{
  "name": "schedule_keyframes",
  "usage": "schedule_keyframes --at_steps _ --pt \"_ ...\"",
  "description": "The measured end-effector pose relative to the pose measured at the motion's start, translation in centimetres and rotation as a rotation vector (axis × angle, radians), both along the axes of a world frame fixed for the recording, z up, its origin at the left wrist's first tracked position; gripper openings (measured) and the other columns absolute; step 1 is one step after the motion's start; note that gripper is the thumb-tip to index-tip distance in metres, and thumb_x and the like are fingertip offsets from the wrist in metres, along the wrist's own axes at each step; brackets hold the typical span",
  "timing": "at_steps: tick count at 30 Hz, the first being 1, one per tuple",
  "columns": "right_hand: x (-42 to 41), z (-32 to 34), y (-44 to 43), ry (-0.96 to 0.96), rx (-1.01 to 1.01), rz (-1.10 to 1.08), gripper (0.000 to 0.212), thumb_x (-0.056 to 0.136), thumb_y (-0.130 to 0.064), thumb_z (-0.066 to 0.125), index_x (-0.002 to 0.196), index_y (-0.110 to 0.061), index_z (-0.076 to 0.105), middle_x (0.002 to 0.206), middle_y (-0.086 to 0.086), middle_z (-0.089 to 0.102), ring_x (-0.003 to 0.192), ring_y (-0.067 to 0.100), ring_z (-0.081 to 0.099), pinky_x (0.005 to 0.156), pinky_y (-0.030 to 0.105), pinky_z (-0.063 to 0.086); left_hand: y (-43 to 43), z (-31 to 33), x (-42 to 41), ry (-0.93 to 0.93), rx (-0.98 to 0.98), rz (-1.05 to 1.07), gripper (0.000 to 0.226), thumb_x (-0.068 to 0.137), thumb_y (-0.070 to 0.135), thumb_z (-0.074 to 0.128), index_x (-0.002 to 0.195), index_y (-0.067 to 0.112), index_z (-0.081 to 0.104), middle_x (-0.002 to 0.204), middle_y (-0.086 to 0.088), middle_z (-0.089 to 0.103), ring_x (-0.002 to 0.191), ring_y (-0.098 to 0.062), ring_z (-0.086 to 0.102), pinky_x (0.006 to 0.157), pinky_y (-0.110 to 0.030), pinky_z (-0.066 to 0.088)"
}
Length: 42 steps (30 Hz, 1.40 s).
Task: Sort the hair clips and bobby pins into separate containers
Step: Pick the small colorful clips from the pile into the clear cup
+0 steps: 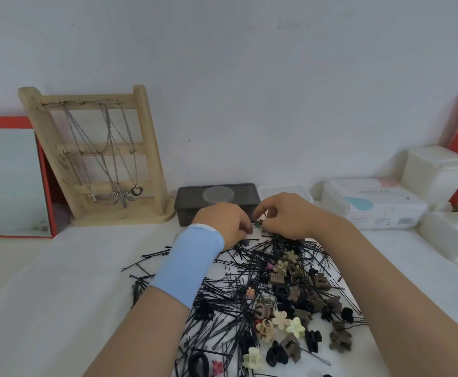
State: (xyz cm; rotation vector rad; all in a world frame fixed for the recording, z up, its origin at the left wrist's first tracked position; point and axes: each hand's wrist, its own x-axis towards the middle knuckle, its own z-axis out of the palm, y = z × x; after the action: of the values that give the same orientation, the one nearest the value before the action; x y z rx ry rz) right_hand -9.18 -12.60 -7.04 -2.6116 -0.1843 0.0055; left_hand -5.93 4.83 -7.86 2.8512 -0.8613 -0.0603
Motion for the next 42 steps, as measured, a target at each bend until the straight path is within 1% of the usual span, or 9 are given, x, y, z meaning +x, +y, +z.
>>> schedule_keyframes --at_steps 4,8,13,19,23,27,32,36,42 --pt "0.4 -0.1 0.0 -0.054 -0.154 -0.023 0.033 0.095 -0.016 0.046 0.11 -0.024 0.074 0.087 -0.012 0.065 0.064 -0.004 0.047 0.059 0.013 0.036 -0.7 -0.2 0.3 0.012 0.109 -0.039 0.017 0.088 0.034 0.065 0.101 0.04 0.074 0.097 0.016 0.063 0.094 -0.015 0.061 0.071 -0.027 0.044" --pt "0.8 -0.8 0.4 -0.078 -0.374 -0.021 0.032 0.096 -0.025 0.047 0.116 -0.034 0.071 0.118 -0.006 0.07 0.101 0.015 0.063 0.084 0.031 0.052 -0.6 -0.4 0.4 0.073 0.128 -0.038 0.018 0.085 0.036 0.07 0.102 0.04 0.074 0.109 0.014 0.069 0.095 -0.016 0.063 0.076 -0.028 0.048" --pt "1.5 -1.5 2.1 -0.153 -0.668 -0.057 0.022 0.089 -0.024 0.053 0.098 -0.029 0.073 0.089 -0.004 0.068 0.085 0.021 0.065 0.063 0.029 0.043 -0.3 -0.3 -0.1 0.016 0.131 -0.085 0.017 0.082 0.038 0.072 0.098 0.04 0.076 0.1 0.016 0.07 0.085 -0.014 0.062 0.07 -0.026 0.045" --pt "1.6 -0.6 3.8 -0.156 -0.852 -0.055 0.007 0.088 -0.015 0.06 0.092 -0.019 0.064 0.076 -0.001 0.057 0.073 0.023 0.059 0.062 0.03 0.039 2.6 1.8 -0.5 0.116 -0.13 -0.035 0.007 0.088 0.039 0.067 0.095 0.039 0.07 0.081 0.023 0.057 0.08 -0.002 0.056 0.066 -0.024 0.041" --pt "1.3 -0.5 3.9 -0.139 -0.717 0.002 0.007 0.085 -0.022 0.062 0.082 -0.025 0.068 0.078 -0.006 0.066 0.074 0.016 0.063 0.068 0.031 0.055 6.3 3.3 -0.5 0.174 -0.3 0.061 0.004 0.091 0.035 0.066 0.094 0.036 0.067 0.085 0.017 0.07 0.068 -0.002 0.064 0.068 -0.025 0.048" --pt "0.6 1.2 4.7 -0.082 -0.439 0.031 0.011 0.084 -0.041 0.07 0.089 -0.03 0.071 0.093 -0.013 0.068 0.087 0.012 0.063 0.078 0.033 0.054 8.9 3.4 -0.5 0.209 -0.31 0.129 0.004 0.089 0.03 0.07 0.092 0.032 0.07 0.065 0.019 0.067 0.061 0.001 0.065 0.058 -0.017 0.041" --pt "0.6 2.5 7.7 -0.059 -0.124 0.098 0.015 0.084 -0.041 0.073 0.084 -0.027 0.077 0.074 -0.013 0.068 0.07 0.008 0.064 0.068 0.031 0.056 10.5 2.7 -0.1 0.309 -0.352 0.151 0.018 0.081 0.023 0.079 0.096 0.032 0.074 0.084 0.016 0.075 0.071 0.004 0.069 0.07 -0.016 0.049" --pt "1.3 2.0 9.8 -0.039 -0.06 0.148 0.017 0.088 -0.041 0.069 0.093 -0.027 0.077 0.087 -0.01 0.07 0.082 0.012 0.066 0.078 0.034 0.056 10.9 2.2 0.2 0.312 -0.41 0.157 0.01 0.082 0.02 0.078 0.09 0.025 0.075 0.068 0.013 0.073 0.063 0.002 0.067 0.057 -0.013 0.042" --pt "1.4 1.7 10.8 -0.016 -0.037 0.165 0.029 0.084 -0.043 0.073 0.106 -0.025 0.074 0.097 -0.011 0.067 0.091 0.006 0.062 0.078 0.02 0.049 11.7 1.7 0.8 0.321 -0.606 0.174 0.014 0.086 0.01 0.068 0.091 0.022 0.072 0.077 -0.003 0.075 0.065 -0.01 0.067 0.06 -0.024 0.054"
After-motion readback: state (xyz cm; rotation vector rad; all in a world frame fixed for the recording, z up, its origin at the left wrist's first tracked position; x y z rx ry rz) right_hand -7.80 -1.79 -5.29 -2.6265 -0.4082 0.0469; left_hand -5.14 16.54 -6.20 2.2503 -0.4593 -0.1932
